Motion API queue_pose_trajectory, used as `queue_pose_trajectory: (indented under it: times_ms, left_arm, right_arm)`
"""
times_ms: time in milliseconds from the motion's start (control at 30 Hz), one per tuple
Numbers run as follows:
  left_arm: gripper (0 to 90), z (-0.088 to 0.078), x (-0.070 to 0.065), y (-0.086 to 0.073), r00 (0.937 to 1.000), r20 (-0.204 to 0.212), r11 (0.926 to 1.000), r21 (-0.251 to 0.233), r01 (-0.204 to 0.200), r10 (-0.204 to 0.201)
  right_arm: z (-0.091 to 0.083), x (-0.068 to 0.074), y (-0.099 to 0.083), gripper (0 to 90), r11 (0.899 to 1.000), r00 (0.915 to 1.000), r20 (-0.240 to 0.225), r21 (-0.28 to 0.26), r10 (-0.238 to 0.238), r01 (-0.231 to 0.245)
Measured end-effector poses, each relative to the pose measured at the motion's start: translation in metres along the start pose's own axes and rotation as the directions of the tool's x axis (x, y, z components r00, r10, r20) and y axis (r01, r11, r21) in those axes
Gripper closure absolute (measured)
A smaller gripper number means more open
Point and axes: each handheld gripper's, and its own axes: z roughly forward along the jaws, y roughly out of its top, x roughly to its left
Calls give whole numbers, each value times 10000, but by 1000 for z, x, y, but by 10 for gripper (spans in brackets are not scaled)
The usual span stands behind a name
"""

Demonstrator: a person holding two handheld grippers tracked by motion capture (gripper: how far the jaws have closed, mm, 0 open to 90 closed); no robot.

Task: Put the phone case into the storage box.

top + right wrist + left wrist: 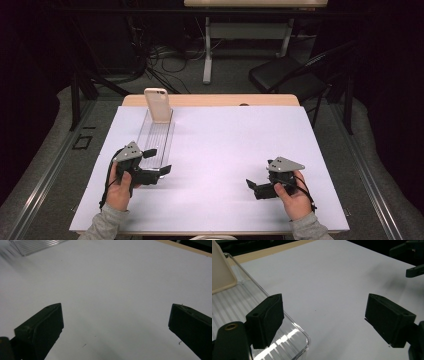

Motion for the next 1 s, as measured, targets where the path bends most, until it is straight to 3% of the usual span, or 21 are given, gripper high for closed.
queue_pose_trajectory:
  times_ms: [1000]
  left_arm:
    - [157, 2, 1, -2, 10000, 28, 10000, 24, -50, 50]
  right_arm:
    - [10, 10, -6, 0, 9997, 9994, -289, 167, -170, 175]
